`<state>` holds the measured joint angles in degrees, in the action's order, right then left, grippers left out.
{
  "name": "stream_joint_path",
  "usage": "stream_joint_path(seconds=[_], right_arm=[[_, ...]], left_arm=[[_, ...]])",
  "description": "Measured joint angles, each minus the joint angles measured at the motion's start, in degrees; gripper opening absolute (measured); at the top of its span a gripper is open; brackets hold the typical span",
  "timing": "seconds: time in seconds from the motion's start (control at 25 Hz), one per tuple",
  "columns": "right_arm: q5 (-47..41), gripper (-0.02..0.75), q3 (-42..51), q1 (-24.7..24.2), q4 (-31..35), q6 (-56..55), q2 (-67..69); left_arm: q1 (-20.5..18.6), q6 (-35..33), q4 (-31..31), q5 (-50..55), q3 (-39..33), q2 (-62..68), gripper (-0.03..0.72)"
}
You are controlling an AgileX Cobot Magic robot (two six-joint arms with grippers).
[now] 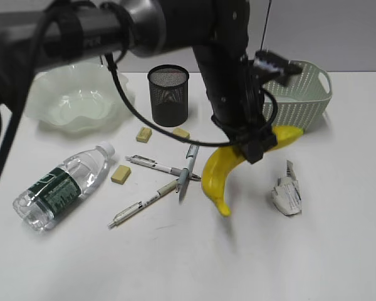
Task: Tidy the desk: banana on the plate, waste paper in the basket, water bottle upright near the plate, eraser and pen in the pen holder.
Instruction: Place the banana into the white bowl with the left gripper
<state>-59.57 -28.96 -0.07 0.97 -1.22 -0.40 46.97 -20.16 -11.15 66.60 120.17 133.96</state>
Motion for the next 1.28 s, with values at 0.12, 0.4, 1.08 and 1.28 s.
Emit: stream_joint_path(seconds=[0.12, 0.4, 1.08, 1.28], right_arm=[[0.00, 0.473, 0.00, 0.00, 0.00, 0.00, 0.00], [-0.05, 0.473, 0.00, 0.00, 0.00, 0.00, 0.00], [-0.05, 0.473, 0.00, 0.00, 0.00, 0.00, 0.00], [-0.05, 0.473, 0.00, 0.00, 0.00, 0.00, 0.00]], left_arm=[[0.11, 0.13, 0.35, 2.34, 4.24, -3.64, 0.326], [-3.13, 4.10, 12.00, 2.95, 8.32, -11.71, 0.326], [-34.40, 11.05, 12.62, -2.81, 8.34, -3.83, 0.326], [-36.96, 17.28, 11.15, -5.48, 8.29, 1.15, 0.326]])
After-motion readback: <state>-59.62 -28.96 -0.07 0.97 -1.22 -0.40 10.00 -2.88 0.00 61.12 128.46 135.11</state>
